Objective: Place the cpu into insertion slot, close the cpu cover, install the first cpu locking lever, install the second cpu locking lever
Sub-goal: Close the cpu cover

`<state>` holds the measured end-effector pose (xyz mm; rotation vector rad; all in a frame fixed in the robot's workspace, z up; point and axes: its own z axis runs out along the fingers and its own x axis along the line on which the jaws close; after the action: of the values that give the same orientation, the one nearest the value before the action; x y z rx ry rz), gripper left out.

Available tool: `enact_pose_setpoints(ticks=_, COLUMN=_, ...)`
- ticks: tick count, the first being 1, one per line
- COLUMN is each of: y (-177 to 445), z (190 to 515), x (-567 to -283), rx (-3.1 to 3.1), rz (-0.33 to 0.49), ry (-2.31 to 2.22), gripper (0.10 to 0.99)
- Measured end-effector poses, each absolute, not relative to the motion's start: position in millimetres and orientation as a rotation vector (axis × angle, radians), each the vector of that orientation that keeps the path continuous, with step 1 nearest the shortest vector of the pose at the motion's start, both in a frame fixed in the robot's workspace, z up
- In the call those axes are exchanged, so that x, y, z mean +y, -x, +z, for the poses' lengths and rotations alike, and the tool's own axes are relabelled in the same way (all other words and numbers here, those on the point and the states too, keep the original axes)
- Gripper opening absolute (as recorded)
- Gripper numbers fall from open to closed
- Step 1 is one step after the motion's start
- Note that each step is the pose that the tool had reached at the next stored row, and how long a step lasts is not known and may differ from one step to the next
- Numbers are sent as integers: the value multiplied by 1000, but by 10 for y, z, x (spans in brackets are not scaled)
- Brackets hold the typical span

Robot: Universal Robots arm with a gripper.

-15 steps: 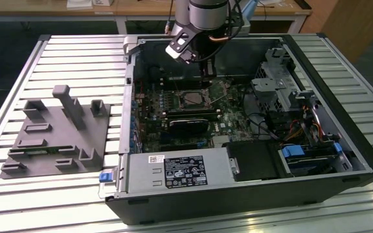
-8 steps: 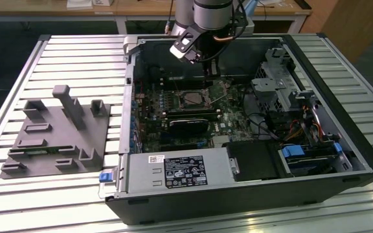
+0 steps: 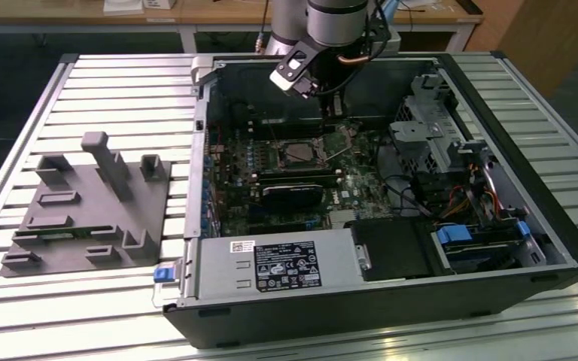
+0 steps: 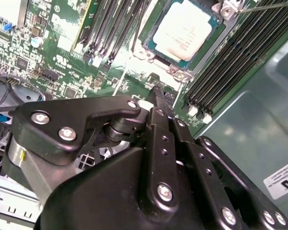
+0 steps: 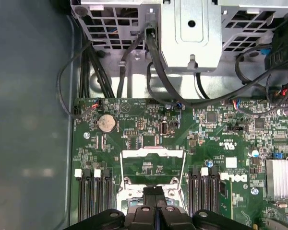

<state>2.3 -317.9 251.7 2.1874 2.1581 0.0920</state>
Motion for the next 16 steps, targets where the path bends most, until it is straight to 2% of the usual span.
enact_pose_setpoints(ticks=16, y=-256, z=2517, x=-3178, rx=2158, rz=92, ry=-2188, gripper=106)
